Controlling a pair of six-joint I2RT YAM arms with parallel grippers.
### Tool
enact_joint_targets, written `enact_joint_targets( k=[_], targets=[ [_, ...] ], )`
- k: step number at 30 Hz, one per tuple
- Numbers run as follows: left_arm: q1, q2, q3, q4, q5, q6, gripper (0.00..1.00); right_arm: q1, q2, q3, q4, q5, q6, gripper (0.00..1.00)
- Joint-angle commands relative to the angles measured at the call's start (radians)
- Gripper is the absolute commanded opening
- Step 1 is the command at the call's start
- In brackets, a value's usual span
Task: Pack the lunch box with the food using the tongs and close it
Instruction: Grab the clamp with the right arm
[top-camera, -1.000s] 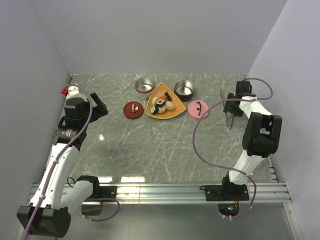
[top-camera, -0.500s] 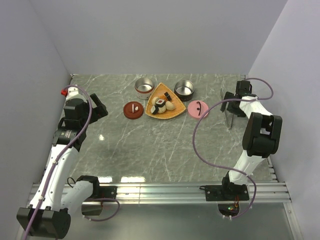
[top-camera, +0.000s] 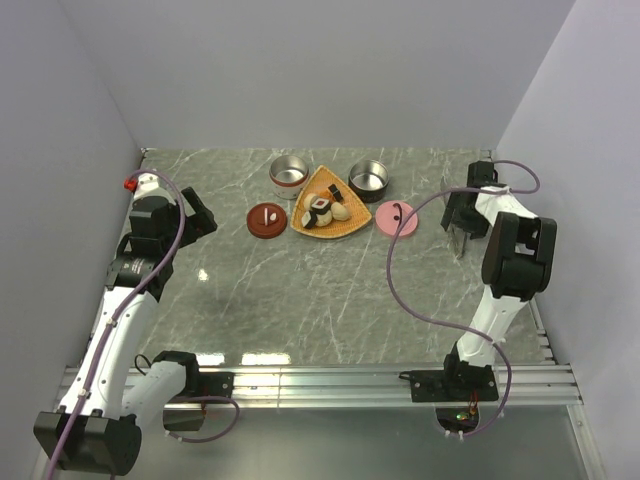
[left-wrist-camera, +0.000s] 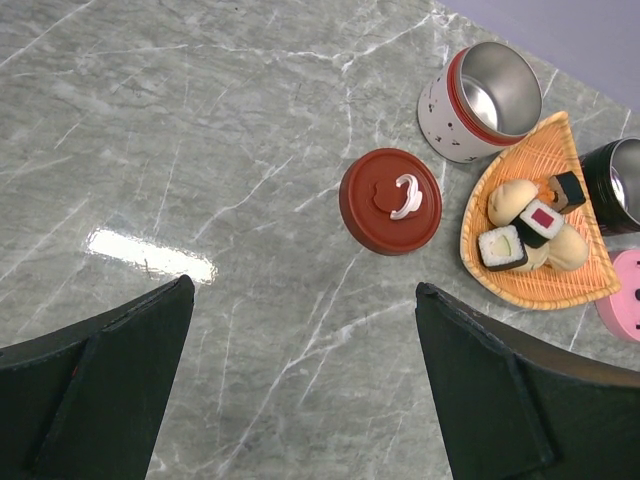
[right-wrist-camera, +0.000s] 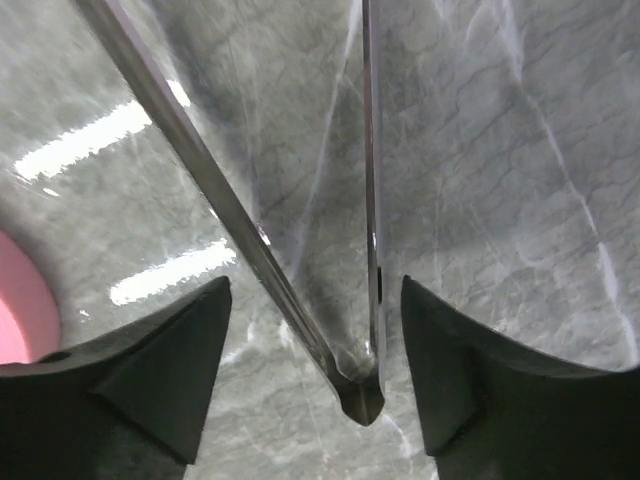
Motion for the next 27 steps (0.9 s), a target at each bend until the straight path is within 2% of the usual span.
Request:
enact_joint_targets(
  k=[1, 2, 6, 12, 21, 27],
  targets=[
    [0.005, -0.004, 0.003, 0.020, 0.014, 0.002, 1.00, -0.003, 0.032, 0.068, -0.065, -0.002, 0.000, 0.74],
    [0.005, -0.003, 0.002, 0.020, 0.014, -0.001, 1.00, -0.003, 0.056, 0.083, -0.086, -0.015, -0.003, 0.68],
    [0.005, -0.006, 0.002, 0.021, 0.013, -0.002, 1.00, -0.003, 0.090, 0.090, -0.100, -0.017, -0.009, 0.58],
    [0.005, -0.015, 0.000, 0.021, 0.004, -0.002, 0.99, -0.003, 0.046, 0.074, -0.092, -0.015, -0.029, 0.56],
    [0.005, -0.013, -0.008, 0.035, 0.008, -0.010, 1.00, -0.003, -0.232, -0.016, -0.069, -0.075, -0.049, 0.49],
    [0.005, 0.000, 0.000, 0.036, 0.014, -0.002, 1.00, -0.001, -0.344, -0.041, -0.097, -0.146, -0.052, 0.47]
  ],
)
